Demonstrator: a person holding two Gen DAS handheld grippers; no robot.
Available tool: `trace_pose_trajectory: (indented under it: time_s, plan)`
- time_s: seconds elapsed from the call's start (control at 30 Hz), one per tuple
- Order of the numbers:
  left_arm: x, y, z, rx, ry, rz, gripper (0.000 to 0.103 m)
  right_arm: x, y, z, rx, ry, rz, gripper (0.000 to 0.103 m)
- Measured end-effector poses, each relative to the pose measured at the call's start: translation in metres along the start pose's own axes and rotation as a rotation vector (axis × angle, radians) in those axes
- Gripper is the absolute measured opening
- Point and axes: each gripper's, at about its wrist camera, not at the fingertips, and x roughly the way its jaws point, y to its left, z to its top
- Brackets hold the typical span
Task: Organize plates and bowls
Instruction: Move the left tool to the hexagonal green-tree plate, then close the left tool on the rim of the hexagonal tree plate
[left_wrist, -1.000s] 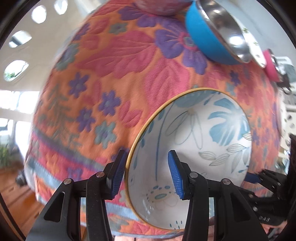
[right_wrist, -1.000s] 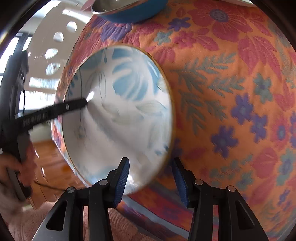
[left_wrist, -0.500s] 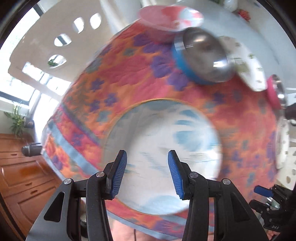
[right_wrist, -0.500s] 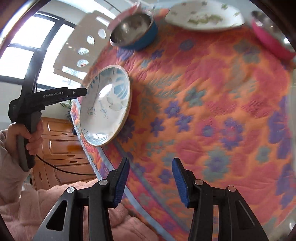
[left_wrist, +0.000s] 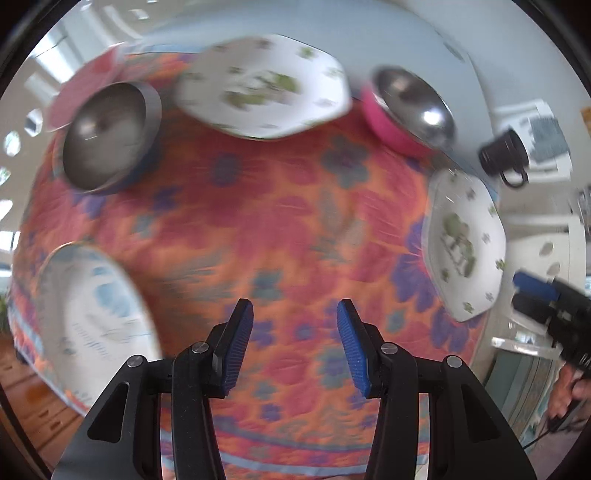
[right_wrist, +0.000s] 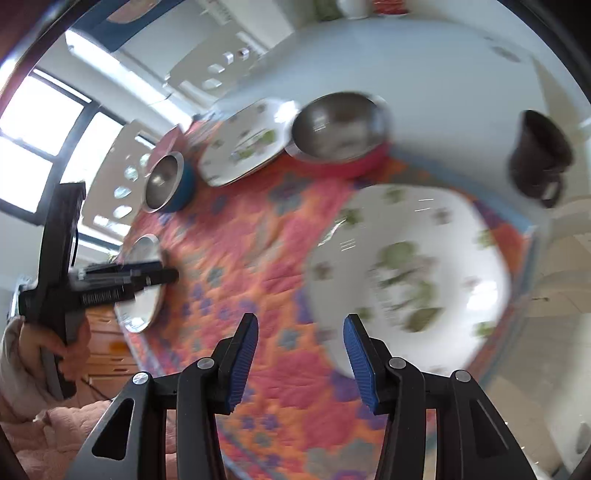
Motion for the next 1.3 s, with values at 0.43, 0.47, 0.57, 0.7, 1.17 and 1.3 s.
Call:
trace_pose_trajectory:
  time_s: [0.43,0.47,0.57,0.7,1.17,1.3]
  plan:
    - [0.048,-0.086,0.027,-0.034,0.048,-0.014,0.045,0.004,-0.115,0.026,0.155,-0.031,-0.112,0.056]
    - [0.051,-0.090,0.028,-0.034,0.052,-0.012,0.046,0.006,-0.120,0.027,0.168,-0.031,-0.122,0.058]
    - [0.061,-0.100,0.033,-0.038,0.069,-0.002,0.051,0.018,-0.136,0.031,0.216,-0.023,-0.134,0.061]
    - [0.077,-0.109,0.034,-0.040,0.102,0.004,0.051,0.038,-0.141,0.035,0.210,0.026,-0.134,0.065]
    - [0.114,-0.136,0.026,-0.027,0.171,-0.056,0.049,0.069,-0.132,0.052,0.137,0.088,-0.161,0.065]
    - [0.119,-0.144,0.025,-0.007,0.157,-0.063,0.049,0.077,-0.119,0.056,0.085,0.130,-0.214,0.071]
